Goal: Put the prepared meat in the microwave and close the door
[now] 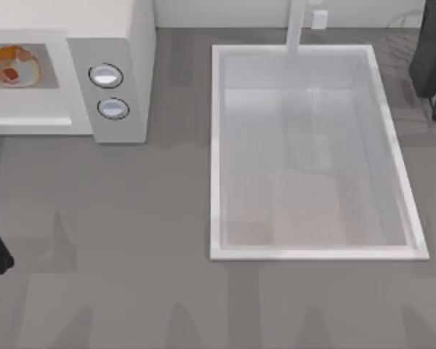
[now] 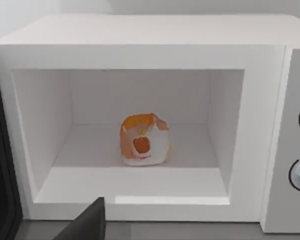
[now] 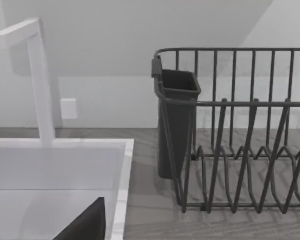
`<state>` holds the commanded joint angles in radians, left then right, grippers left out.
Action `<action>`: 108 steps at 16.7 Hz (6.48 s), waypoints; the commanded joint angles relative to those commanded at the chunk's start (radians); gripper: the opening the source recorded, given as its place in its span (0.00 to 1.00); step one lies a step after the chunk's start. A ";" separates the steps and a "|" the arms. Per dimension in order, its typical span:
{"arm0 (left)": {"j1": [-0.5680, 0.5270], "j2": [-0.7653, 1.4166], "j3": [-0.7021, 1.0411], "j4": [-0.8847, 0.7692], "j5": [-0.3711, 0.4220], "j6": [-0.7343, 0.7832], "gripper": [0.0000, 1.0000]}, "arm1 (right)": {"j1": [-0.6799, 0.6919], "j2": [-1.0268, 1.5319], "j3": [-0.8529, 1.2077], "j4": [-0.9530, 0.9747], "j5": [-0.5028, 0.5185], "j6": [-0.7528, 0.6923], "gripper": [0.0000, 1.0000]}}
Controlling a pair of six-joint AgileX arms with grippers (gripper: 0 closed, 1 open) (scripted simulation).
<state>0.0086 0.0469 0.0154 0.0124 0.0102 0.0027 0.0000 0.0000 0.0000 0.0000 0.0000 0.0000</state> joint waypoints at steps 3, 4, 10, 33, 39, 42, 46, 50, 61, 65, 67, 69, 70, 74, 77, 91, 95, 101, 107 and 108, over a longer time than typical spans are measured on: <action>-0.009 -0.047 -0.015 -0.012 -0.010 -0.003 1.00 | 0.000 0.000 0.000 0.000 0.000 0.000 1.00; -0.009 -0.047 -0.015 -0.012 -0.010 -0.003 1.00 | 0.000 0.000 0.000 0.000 0.000 0.000 1.00; -0.009 -0.047 -0.015 -0.012 -0.010 -0.003 0.77 | 0.000 0.000 0.000 0.000 0.000 0.000 1.00; -0.043 0.026 0.009 0.040 -0.047 -0.001 0.00 | 0.000 0.000 0.000 0.000 0.000 0.000 1.00; -0.116 0.178 0.056 0.141 -0.118 0.001 0.00 | 0.000 0.000 0.000 0.000 0.000 0.000 1.00; -0.117 0.180 0.056 0.143 -0.119 0.001 0.00 | 0.000 0.000 0.000 0.000 0.000 0.000 1.00; -0.143 0.215 0.046 0.182 -0.145 0.001 0.00 | 0.000 0.000 0.000 0.000 0.000 0.000 1.00; -0.230 0.339 0.018 0.341 -0.230 0.003 0.00 | 0.000 0.000 0.000 0.000 0.000 0.000 1.00; -0.206 0.452 0.052 0.421 -0.209 0.004 0.00 | 0.000 0.000 0.000 0.000 0.000 0.000 1.00; -0.123 0.535 0.115 0.441 -0.125 0.005 0.00 | 0.000 0.000 0.000 0.000 0.000 0.000 1.00; -0.119 0.539 0.118 0.442 -0.121 0.005 0.00 | 0.000 0.000 0.000 0.000 0.000 0.000 1.00; -0.123 0.535 0.114 0.442 -0.124 0.006 0.00 | 0.000 0.000 0.000 0.000 0.000 0.000 1.00; -0.121 0.536 0.115 0.440 -0.122 0.007 0.00 | 0.000 0.000 0.000 0.000 0.000 0.000 1.00; -0.016 0.642 0.222 0.345 -0.019 0.111 0.00 | 0.000 0.000 0.000 0.000 0.000 0.000 1.00; 0.166 0.820 0.407 0.186 0.143 0.279 0.00 | 0.000 0.000 0.000 0.000 0.000 0.000 1.00; 1.015 1.662 1.305 -0.736 0.646 0.893 0.00 | 0.000 0.000 0.000 0.000 0.000 0.000 1.00; 1.030 1.669 1.325 -0.760 0.657 0.908 0.00 | 0.000 0.000 0.000 0.000 0.000 0.000 1.00; 1.024 1.691 1.269 -0.684 0.658 0.910 0.00 | 0.000 0.000 0.000 0.000 0.000 0.000 1.00; 1.032 1.778 1.091 -0.408 0.659 0.913 0.00 | 0.000 0.000 0.000 0.000 0.000 0.000 1.00; 1.033 1.788 1.072 -0.385 0.659 0.913 0.00 | 0.000 0.000 0.000 0.000 0.000 0.000 1.00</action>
<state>1.0411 1.8346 1.0871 -0.3728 0.6695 0.9160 0.0000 0.0000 0.0000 0.0000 0.0000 0.0000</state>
